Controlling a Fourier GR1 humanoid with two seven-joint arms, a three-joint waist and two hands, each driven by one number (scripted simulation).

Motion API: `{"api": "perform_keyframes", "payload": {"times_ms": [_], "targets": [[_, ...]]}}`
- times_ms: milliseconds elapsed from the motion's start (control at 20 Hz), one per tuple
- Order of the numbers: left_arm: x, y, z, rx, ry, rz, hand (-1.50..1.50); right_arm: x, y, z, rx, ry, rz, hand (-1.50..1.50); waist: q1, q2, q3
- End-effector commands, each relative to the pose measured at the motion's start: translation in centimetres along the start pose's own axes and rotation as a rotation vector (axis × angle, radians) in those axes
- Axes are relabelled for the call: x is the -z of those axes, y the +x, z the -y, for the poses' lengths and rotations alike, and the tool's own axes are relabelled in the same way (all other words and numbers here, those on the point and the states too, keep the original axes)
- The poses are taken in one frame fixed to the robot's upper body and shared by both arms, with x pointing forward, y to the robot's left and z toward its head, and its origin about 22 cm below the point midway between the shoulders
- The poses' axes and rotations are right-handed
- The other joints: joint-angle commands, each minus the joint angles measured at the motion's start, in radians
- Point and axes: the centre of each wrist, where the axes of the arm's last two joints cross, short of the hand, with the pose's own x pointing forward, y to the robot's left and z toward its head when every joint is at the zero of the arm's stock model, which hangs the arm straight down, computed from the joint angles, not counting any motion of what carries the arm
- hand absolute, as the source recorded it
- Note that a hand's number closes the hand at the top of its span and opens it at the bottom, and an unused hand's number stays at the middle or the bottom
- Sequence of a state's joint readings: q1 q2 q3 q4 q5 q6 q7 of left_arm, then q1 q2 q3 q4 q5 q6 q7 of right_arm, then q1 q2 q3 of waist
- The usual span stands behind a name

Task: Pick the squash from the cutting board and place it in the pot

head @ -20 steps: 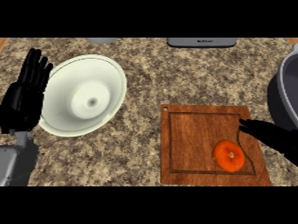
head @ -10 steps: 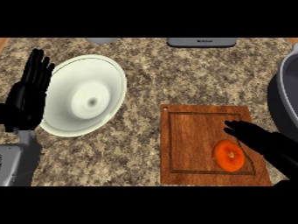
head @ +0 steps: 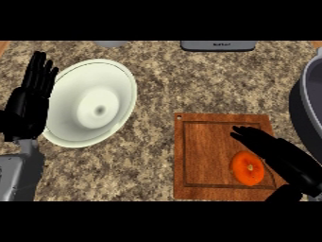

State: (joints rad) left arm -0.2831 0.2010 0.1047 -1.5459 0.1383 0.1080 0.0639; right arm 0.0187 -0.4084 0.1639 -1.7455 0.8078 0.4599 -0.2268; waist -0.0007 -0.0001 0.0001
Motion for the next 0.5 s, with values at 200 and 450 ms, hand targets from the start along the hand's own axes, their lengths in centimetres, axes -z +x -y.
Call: {"api": "perform_keyframes", "payload": {"times_ms": [200, 450], "targets": [[0.0, 1.7, -0.3, 0.016, -0.034, -0.003, 0.00, 1.9, -2.2, -4.6, -0.009, 0.023, 0.020, -1.50, 0.004, 0.000, 0.001], [-1.0, -1.2, 0.1, 0.017, -0.009, 0.000, 0.00, 4.7, 0.4, -3.4, 0.025, 0.035, 0.039, -1.50, 0.002, 0.000, 0.000]]}}
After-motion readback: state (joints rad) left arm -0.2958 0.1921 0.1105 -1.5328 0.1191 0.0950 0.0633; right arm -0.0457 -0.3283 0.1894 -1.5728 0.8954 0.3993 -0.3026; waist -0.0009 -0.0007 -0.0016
